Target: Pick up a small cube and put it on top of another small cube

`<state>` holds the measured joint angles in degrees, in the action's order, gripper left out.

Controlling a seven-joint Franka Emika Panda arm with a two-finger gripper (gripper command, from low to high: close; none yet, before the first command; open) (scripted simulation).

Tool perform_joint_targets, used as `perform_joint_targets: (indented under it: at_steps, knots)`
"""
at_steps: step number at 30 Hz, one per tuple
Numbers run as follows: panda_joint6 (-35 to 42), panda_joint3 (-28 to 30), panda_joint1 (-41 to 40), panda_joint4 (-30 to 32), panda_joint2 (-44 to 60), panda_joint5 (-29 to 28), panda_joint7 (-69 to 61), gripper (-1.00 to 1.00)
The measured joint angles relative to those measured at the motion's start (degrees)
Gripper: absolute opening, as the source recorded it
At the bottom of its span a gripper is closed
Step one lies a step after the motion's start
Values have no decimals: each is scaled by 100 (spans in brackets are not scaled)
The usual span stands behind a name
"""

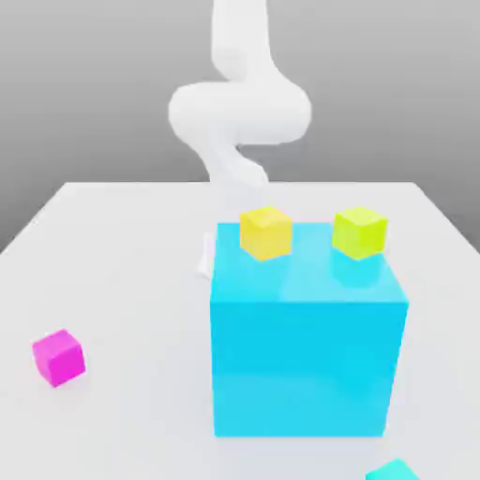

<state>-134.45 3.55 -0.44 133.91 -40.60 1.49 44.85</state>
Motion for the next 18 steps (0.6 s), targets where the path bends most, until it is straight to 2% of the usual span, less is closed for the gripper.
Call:
perform_joint_targets:
  at_steps: [9,18]
  knots:
    - [-969,1169,-272,772,1927,593,-391,0]
    - [-1927,2008,-928,1532,3790,1012,-661,0]
